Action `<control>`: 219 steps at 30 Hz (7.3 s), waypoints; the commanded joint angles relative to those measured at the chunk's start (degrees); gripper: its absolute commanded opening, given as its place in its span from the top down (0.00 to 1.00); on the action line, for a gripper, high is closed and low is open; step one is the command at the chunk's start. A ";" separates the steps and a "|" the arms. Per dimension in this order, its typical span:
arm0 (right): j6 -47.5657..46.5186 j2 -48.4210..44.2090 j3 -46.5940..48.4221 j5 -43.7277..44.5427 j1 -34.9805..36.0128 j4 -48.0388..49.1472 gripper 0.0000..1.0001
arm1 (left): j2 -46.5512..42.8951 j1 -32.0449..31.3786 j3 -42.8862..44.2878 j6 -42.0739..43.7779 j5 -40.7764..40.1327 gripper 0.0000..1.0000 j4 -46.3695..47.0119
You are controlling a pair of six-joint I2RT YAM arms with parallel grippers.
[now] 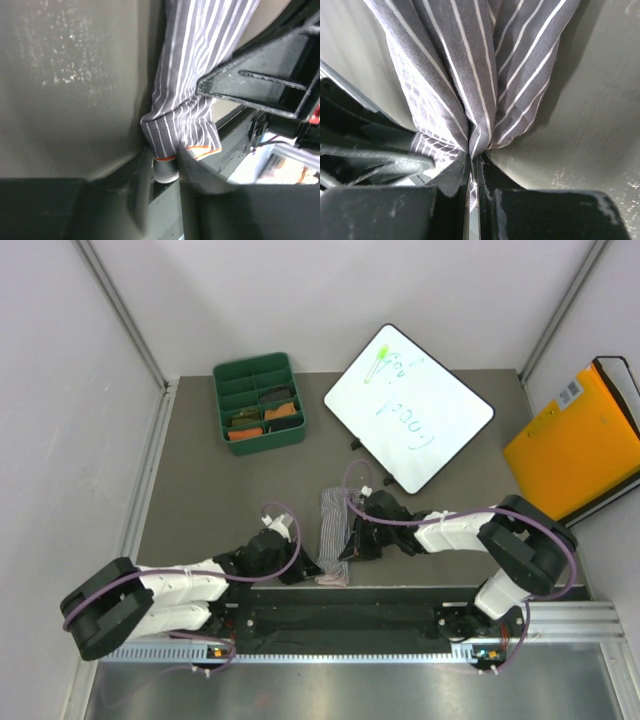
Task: Roll the underwear
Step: Roll the underwear to the center of the board.
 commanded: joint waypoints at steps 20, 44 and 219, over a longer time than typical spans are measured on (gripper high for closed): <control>-49.05 -20.62 -3.15 21.01 17.96 5.32 0.21 | 7.63 13.32 11.98 6.93 22.14 1.00 -14.23; -58.20 -0.85 3.96 31.82 33.09 8.07 0.25 | 13.17 19.03 14.63 10.36 31.01 1.00 -18.98; -60.93 3.65 0.45 39.32 23.17 4.02 0.69 | 35.67 18.07 23.68 30.13 29.26 1.00 -7.20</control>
